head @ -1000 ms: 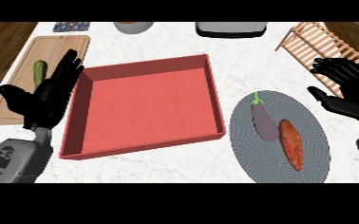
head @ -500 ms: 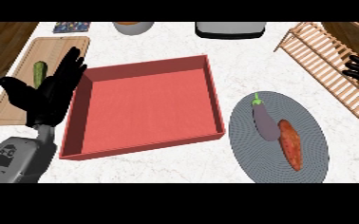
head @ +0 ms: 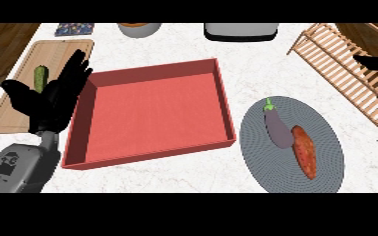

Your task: Pick the sweet potato from the placemat and place it in the tiered shelf

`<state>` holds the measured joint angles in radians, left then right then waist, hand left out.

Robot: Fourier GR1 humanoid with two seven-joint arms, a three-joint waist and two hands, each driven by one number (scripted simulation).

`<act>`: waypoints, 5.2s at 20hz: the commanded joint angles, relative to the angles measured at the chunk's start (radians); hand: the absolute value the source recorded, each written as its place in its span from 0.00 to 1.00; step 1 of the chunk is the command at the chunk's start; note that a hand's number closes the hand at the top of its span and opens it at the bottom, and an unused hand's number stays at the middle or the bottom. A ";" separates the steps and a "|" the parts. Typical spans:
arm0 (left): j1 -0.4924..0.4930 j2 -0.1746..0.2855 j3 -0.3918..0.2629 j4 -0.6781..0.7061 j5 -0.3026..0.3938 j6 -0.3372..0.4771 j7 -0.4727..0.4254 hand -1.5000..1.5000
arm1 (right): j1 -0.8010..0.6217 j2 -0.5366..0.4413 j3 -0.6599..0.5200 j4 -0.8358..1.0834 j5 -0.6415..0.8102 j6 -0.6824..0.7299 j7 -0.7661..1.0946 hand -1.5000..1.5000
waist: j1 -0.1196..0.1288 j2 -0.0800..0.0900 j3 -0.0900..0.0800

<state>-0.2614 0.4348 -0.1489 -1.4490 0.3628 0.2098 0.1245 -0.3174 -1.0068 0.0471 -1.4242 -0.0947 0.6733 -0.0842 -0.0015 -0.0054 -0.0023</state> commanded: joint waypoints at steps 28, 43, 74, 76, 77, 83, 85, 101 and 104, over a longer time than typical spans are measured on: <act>0.010 -0.084 0.099 -0.112 -0.104 -0.080 0.137 0.50 | 0.278 0.233 0.160 -0.330 0.701 -0.085 0.249 0.00 | -0.001 0.004 0.003; 0.043 -0.191 0.134 -0.096 -0.220 -0.093 0.101 0.50 | 0.306 0.416 0.130 -0.239 0.900 -0.124 0.149 0.00 | 0.000 0.004 0.002; 0.024 -0.219 0.198 -0.091 -0.262 -0.148 0.136 0.50 | 0.515 0.764 0.490 -0.327 1.297 -0.412 0.169 1.00 | -0.012 0.000 0.002; 0.072 -0.200 0.232 -0.084 -0.217 -0.203 0.091 0.50 | 0.569 0.814 0.525 -0.356 1.295 -0.453 0.199 1.00 | -0.007 0.002 0.002; 0.068 -0.197 0.235 -0.089 -0.223 -0.200 0.100 0.50 | 0.590 0.781 0.511 -0.456 1.284 -0.427 0.207 1.00 | -0.007 0.002 0.002; 0.027 -0.186 0.247 -0.078 -0.230 -0.185 0.118 0.50 | 0.692 0.875 0.446 -0.705 1.038 -0.482 0.154 1.00 | -0.026 0.001 0.003; 0.048 -0.186 0.243 -0.087 -0.220 -0.203 0.116 0.50 | 0.715 0.870 0.419 -0.809 1.021 -0.502 0.166 1.00 | -0.020 0.000 0.002; 0.047 -0.199 0.250 -0.067 -0.223 -0.213 0.087 0.50 | 0.282 0.930 -0.074 -1.113 0.812 -0.170 0.559 1.00 | -0.005 0.004 0.001; 0.062 -0.181 0.250 -0.110 -0.227 -0.220 0.104 0.50 | 0.189 0.925 -0.247 -1.050 0.725 -0.118 0.588 1.00 | -0.005 0.001 0.002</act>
<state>-0.2392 0.2338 0.0895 -1.5328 0.1279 0.0145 0.2439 -0.0603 -0.0613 -0.0151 -2.3411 0.8501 0.4476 0.4163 -0.0072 -0.0014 -0.0008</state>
